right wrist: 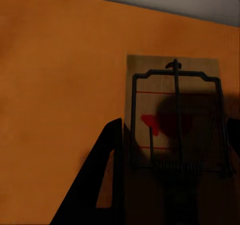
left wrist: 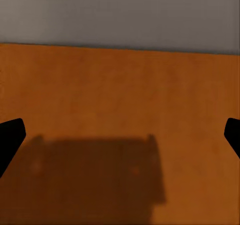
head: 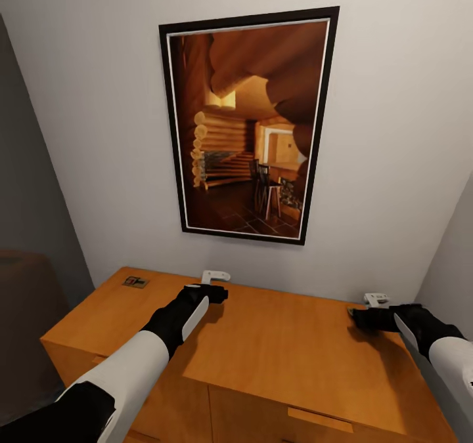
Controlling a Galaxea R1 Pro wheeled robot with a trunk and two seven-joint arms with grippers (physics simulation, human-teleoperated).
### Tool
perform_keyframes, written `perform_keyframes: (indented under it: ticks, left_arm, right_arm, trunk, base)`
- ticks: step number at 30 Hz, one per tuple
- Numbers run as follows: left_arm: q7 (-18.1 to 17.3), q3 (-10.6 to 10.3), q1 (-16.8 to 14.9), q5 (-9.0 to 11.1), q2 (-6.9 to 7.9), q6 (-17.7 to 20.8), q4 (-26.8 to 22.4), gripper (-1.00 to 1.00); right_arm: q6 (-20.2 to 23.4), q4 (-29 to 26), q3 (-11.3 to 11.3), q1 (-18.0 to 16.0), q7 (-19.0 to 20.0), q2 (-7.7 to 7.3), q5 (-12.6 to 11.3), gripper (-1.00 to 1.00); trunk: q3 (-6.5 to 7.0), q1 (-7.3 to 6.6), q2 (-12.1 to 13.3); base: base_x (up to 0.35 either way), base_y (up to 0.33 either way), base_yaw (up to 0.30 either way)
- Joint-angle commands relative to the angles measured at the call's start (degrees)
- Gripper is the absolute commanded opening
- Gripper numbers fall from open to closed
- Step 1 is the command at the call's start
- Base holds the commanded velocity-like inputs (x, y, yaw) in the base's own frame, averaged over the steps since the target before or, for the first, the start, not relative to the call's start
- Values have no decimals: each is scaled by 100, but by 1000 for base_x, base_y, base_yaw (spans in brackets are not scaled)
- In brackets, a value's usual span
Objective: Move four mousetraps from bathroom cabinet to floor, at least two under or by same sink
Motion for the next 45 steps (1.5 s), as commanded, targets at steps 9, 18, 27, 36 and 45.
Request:
perform_keyframes:
  ticks: [9, 18, 27, 36, 45]
  left_arm:
    - [68, -20, -6, 49, 0, 20, -7, 100]
    - [59, -20, -6, 52, 0, 20, -5, 100]
    - [52, -19, -6, 52, 0, 20, -11, 100]
    - [59, -2, -6, 56, 0, 20, -14, 100]
    - [60, -13, -6, 55, 0, 20, -14, 100]
  right_arm:
    - [66, -100, 94, -3, 22, 245, 0, -100]
    - [64, -229, 126, -3, 278, 512, 1, -100]
    - [63, -659, 592, -3, 1490, 555, 291, -100]
    - [400, -1218, 902, -3, 1589, 560, 342, -100]
    - [576, -1305, 1333, -3, 1549, 560, 452, -100]
  trunk:
    - [152, -196, 354]
    - [313, -394, 715]
    - [475, -592, 1076]
    - [636, -789, 1437]
    - [762, -943, 1718]
  base:
    - [0, 0, 0]
    - [0, 0, 0]
    - [0, 0, 0]
    - [0, 0, 0]
    - [0, 0, 0]
